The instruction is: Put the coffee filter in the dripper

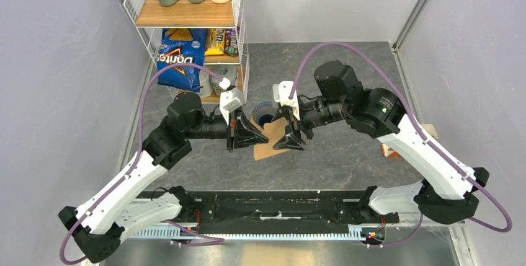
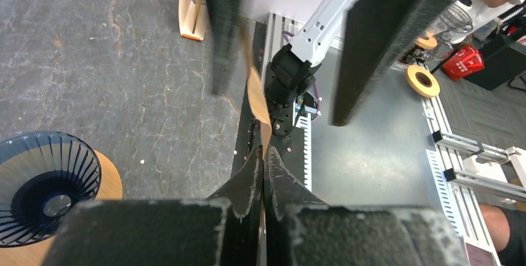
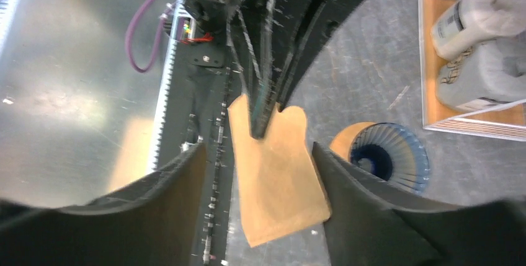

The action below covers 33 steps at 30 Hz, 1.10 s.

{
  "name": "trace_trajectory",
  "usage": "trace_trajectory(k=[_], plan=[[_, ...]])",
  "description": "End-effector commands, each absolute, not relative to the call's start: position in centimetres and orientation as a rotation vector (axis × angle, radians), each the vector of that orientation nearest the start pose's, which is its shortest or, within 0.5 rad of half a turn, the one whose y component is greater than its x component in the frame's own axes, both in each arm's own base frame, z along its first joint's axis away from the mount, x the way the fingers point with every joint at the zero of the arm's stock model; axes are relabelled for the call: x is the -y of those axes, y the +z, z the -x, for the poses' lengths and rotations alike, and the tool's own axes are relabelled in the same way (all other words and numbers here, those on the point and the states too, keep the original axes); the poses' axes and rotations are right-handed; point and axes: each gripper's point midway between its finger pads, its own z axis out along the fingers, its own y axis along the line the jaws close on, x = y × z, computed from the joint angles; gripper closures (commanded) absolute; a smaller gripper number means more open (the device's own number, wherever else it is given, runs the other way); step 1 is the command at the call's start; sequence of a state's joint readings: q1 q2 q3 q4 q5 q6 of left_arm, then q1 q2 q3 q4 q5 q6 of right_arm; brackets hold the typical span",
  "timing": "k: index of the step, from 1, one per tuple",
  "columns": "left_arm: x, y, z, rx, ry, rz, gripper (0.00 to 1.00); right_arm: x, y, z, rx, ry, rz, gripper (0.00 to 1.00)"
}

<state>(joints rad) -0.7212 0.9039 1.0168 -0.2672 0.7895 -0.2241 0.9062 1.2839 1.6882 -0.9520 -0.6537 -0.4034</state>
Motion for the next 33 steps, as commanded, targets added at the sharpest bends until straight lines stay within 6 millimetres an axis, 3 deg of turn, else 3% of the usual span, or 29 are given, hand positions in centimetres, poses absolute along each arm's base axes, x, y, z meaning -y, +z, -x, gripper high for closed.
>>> trace_trajectory(k=[1,3,8,13,16,20,23,25,26,27,28,29,30,33], plan=[[27.5,35.4,-11.0,-1.393,-1.334,-1.116,0.98,-30.0,39.1,-13.0,-1.407,0.919,1.521,0.11],[27.4,35.8,-10.8,-1.356,-1.334,-1.104,0.98,-29.4,39.1,-13.2,-1.422,0.912,1.485,0.03],[26.8,36.8,-10.9,-1.248,-1.275,-1.076,0.98,-28.3,38.9,-13.4,-1.464,0.977,1.398,0.03],[26.9,37.6,-11.5,-1.195,-1.257,-1.023,0.98,-29.1,37.9,-11.5,-1.437,1.132,1.431,0.10],[27.1,37.8,-11.7,-1.178,-1.271,-1.003,0.98,-29.9,37.3,-11.0,-1.442,1.209,1.435,0.25],[27.2,37.1,-11.4,-1.189,-1.288,-1.024,0.98,-30.5,37.7,-11.8,-1.431,1.191,1.420,0.55],[27.3,36.2,-11.1,-1.218,-1.297,-1.051,0.98,-30.9,38.5,-12.0,-1.408,1.191,1.420,0.79],[27.3,36.0,-10.9,-1.226,-1.298,-1.067,0.98,-31.1,38.5,-12.1,-1.407,1.194,1.426,1.00],[27.2,35.9,-10.6,-1.227,-1.303,-1.087,0.98,-31.1,38.2,-12.1,-1.405,1.189,1.436,1.00],[27.1,35.7,-10.1,-1.231,-1.309,-1.115,0.91,-31.0,38.0,-12.0,-1.405,1.183,1.451,1.00],[26.8,35.3,-9.7,-1.257,-1.307,-1.145,0.72,-30.8,37.8,-11.9,-1.397,1.176,1.468,1.00],[26.4,35.1,-9.4,-1.287,-1.291,-1.169,0.59,-30.6,37.6,-11.8,-1.394,1.168,1.482,1.00],[25.8,34.8,-9.0,-1.314,-1.262,-1.210,0.52,-30.4,37.4,-11.5,-1.387,1.163,1.499,1.00],[24.3,35.3,-7.9,-1.306,-1.204,-1.274,0.47,-29.6,36.2,-10.6,-1.373,1.147,1.582,1.00]])
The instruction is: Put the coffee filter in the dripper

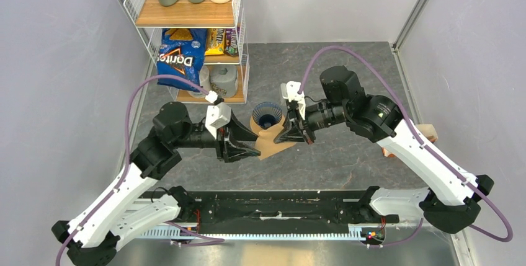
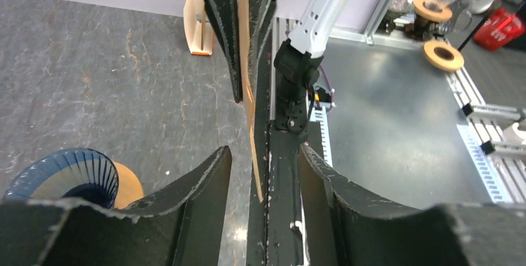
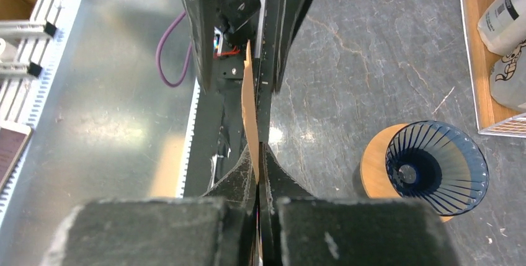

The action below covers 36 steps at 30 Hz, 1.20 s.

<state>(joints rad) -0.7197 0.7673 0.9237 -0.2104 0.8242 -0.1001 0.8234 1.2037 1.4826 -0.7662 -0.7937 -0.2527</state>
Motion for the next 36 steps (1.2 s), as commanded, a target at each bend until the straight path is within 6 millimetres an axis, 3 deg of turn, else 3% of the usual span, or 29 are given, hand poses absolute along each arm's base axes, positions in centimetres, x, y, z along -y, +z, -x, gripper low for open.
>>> trace_trajectory(k=[1,4,10,20,26,36], plan=[[24.0,35.7,-7.8,-1.291,-1.194,-1.266,0.48,-29.4,35.7,-10.2,-1.372,1.142,1.612,1.00],[23.9,36.8,-7.1,-1.228,-1.210,-1.275,0.49,-29.3,34.4,-9.3,-1.364,1.149,1.673,1.00],[24.5,36.8,-6.2,-1.203,-1.297,-1.332,0.56,-29.3,33.6,-9.0,-1.403,1.155,1.680,1.00],[25.8,37.4,-7.4,-1.278,-1.365,-1.229,0.62,-29.9,32.9,-9.2,-1.438,1.153,1.675,1.00],[26.1,37.3,-7.3,-1.279,-1.384,-1.230,0.76,-30.0,32.7,-9.2,-1.440,1.148,1.683,1.00],[26.5,37.3,-7.6,-1.291,-1.389,-1.219,0.92,-30.1,33.0,-8.9,-1.419,1.154,1.697,1.00]])
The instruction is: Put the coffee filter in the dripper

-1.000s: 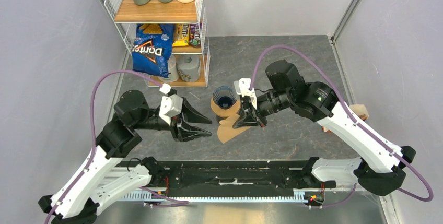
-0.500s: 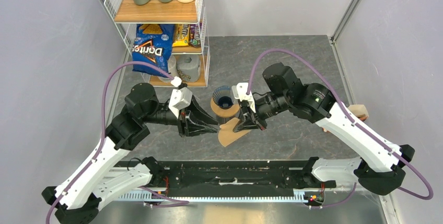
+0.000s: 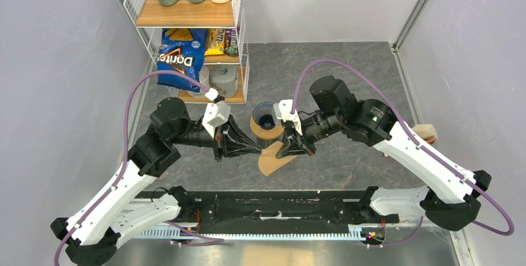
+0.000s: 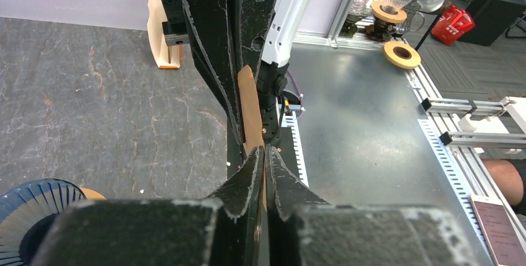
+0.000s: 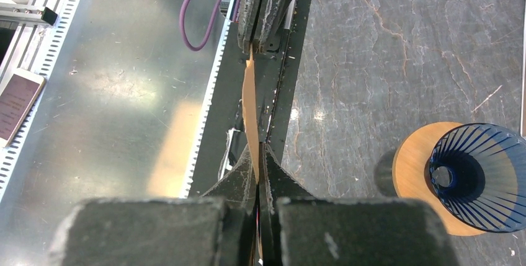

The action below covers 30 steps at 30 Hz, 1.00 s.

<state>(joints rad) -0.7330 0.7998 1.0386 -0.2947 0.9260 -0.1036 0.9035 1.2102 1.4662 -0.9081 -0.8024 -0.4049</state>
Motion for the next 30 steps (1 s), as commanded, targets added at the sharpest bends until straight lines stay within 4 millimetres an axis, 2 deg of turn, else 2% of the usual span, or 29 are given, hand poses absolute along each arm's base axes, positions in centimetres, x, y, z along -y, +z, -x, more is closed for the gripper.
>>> trace_trajectory(k=[1,10,15,30], plan=[[26.5,37.3,-7.6,-1.292,-1.390,-1.219,0.96,-30.0,33.0,-8.7,-1.410,1.156,1.704,1.00],[26.7,36.1,-7.9,-1.316,-1.389,-1.228,0.98,-29.8,33.2,-8.1,-1.352,1.159,1.744,1.00],[26.8,36.2,-7.9,-1.312,-1.389,-1.230,0.98,-29.7,33.2,-7.6,-1.324,1.163,1.775,1.00],[27.0,35.7,-7.6,-1.311,-1.398,-1.246,0.96,-30.4,33.5,-8.3,-1.361,1.153,1.739,1.00]])
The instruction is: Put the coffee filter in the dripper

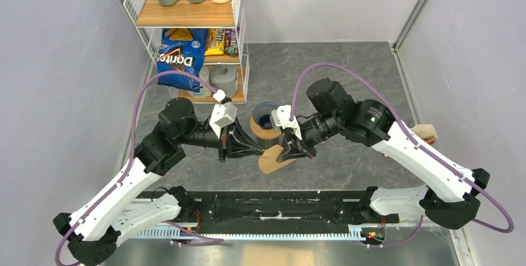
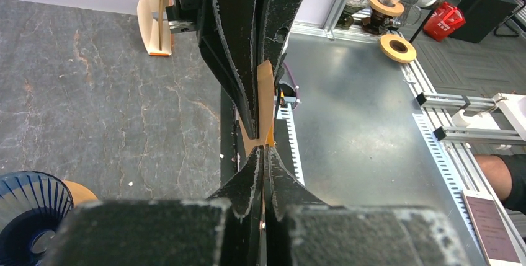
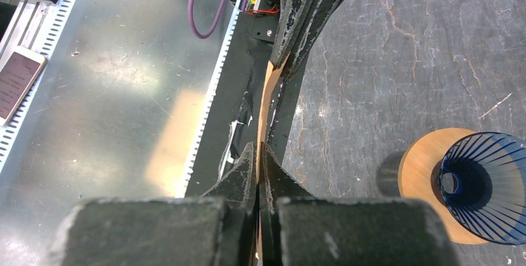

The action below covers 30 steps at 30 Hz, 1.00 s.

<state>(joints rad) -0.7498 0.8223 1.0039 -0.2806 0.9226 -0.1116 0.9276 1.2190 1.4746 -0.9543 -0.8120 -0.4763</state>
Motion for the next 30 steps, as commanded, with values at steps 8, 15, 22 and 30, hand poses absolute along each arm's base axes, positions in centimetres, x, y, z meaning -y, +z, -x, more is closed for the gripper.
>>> trace_trajectory(k=[8,15,22,30], plan=[[27.3,35.3,-8.1,-1.345,-1.384,-1.222,0.89,-31.0,34.0,-8.6,-1.370,1.166,1.719,1.00],[27.2,35.0,-7.8,-1.347,-1.384,-1.229,0.78,-30.9,33.5,-8.9,-1.396,1.146,1.715,1.00],[27.7,33.8,-9.3,-1.420,-1.341,-1.171,0.74,-31.4,33.9,-9.1,-1.397,1.167,1.696,1.00],[27.9,32.9,-9.0,-1.435,-1.359,-1.177,0.66,-31.6,34.3,-9.1,-1.404,1.180,1.676,1.00]])
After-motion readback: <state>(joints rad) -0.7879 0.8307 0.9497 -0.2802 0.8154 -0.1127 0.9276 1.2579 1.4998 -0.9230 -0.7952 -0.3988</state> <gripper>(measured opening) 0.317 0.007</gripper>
